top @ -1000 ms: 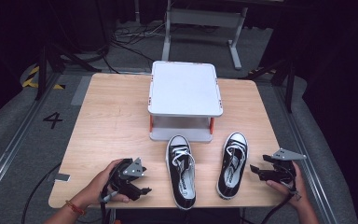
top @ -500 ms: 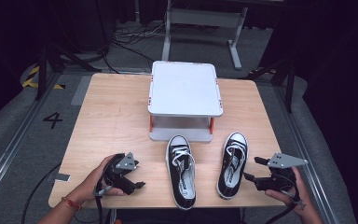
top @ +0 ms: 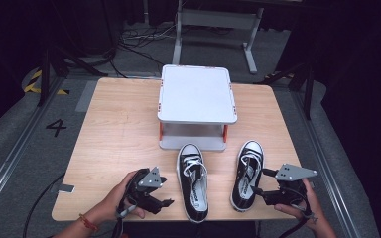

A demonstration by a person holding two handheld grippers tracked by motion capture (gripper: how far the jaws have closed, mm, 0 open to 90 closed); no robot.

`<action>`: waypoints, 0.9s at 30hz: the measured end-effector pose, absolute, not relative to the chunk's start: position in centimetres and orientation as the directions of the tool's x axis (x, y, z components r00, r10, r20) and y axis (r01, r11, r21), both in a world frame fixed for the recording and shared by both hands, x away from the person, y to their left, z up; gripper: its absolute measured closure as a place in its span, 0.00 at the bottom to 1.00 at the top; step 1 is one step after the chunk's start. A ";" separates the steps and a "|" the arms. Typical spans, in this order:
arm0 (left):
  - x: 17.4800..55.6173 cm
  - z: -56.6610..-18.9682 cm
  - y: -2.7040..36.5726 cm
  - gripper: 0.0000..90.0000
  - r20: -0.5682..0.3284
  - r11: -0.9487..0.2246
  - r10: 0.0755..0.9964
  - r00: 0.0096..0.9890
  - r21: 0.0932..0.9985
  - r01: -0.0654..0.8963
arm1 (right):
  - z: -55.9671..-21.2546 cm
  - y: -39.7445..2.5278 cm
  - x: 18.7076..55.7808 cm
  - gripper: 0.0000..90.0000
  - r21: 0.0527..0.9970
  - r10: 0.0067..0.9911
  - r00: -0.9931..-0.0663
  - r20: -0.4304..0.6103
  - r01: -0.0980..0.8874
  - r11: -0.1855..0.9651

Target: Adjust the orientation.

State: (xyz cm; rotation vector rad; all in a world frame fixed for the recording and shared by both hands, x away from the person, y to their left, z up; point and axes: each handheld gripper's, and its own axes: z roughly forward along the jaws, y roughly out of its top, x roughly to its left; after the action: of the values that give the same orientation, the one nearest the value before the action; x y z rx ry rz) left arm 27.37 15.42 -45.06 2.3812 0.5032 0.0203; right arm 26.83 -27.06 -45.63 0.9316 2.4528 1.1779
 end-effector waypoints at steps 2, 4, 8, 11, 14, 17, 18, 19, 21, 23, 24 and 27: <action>27.3 -44.4 14.2 0.25 -0.093 -0.700 0.331 0.939 0.643 0.310 | -45.7 -27.4 27.0 0.30 0.775 0.667 -0.744 0.032 0.440 0.454; 27.5 -43.7 13.3 0.25 -0.112 -0.663 0.346 0.931 0.674 0.327 | -45.8 -28.0 27.1 0.30 0.785 0.689 -0.724 0.035 0.447 0.430; 28.4 -43.0 11.6 0.23 -0.113 -0.621 0.410 0.905 0.692 0.368 | -46.2 -29.3 27.6 0.30 0.792 0.737 -0.675 0.039 0.470 0.389; 28.9 -43.1 10.0 0.21 -0.110 -0.609 0.453 0.885 0.687 0.397 | -46.6 -30.3 28.0 0.30 0.788 0.767 -0.640 0.036 0.491 0.373; 29.0 -43.4 9.3 0.21 -0.098 -0.613 0.463 0.881 0.682 0.398 | -46.9 -30.8 28.1 0.30 0.787 0.776 -0.629 0.042 0.499 0.362; 29.5 -44.2 8.4 0.21 -0.043 -0.634 0.524 0.851 0.647 0.424 | -47.5 -31.7 28.3 0.29 0.782 0.794 -0.606 0.051 0.519 0.346; 29.5 -44.2 8.4 0.21 -0.043 -0.634 0.524 0.851 0.647 0.424 | -47.5 -31.7 28.3 0.29 0.782 0.794 -0.606 0.051 0.519 0.346; 30.0 -45.0 8.1 0.18 -0.045 -0.652 0.545 0.837 0.606 0.456 | -47.8 -32.2 28.4 0.29 0.778 0.802 -0.594 0.054 0.529 0.339; 30.4 -45.6 8.0 0.16 -0.084 -0.642 0.551 0.830 0.593 0.486 | -48.3 -32.6 28.6 0.28 0.779 0.813 -0.580 0.055 0.534 0.328; 30.4 -46.0 7.6 0.15 -0.074 -0.657 0.553 0.830 0.574 0.489 | -48.8 -32.9 28.8 0.28 0.775 0.819 -0.571 0.052 0.540 0.328; 30.4 -46.0 7.6 0.15 -0.074 -0.657 0.553 0.830 0.574 0.489 | -48.8 -32.9 28.8 0.28 0.775 0.819 -0.571 0.052 0.540 0.328; 30.1 -46.1 7.1 0.16 -0.033 -0.671 0.562 0.827 0.567 0.478 | -50.2 -33.4 29.3 0.27 0.768 0.831 -0.555 0.044 0.551 0.328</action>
State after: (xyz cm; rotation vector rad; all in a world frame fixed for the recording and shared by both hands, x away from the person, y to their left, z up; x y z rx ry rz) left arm 30.06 7.12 -46.09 2.4325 0.7620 0.1926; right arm 29.26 -33.36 -50.15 1.2271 2.2407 1.0821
